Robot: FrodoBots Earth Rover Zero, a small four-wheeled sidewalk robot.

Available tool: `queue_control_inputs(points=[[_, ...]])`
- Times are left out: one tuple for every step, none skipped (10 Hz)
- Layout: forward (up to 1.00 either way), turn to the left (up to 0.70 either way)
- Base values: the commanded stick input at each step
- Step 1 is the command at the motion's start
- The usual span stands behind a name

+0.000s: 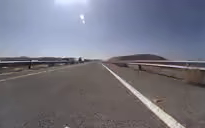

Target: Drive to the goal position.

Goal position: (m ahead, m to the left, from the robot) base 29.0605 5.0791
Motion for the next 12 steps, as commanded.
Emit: queue_control_inputs(points=[[1.0,0.0],[1.0,0.0],[1.0,0.0],[1.0,0.0],[1.0,0.0],[1.0,0.0],[1.0,0.0],[1.0,0.0],[1.0,0.0],[1.0,0.0],[1.0,0.0],[1.0,0.0]])
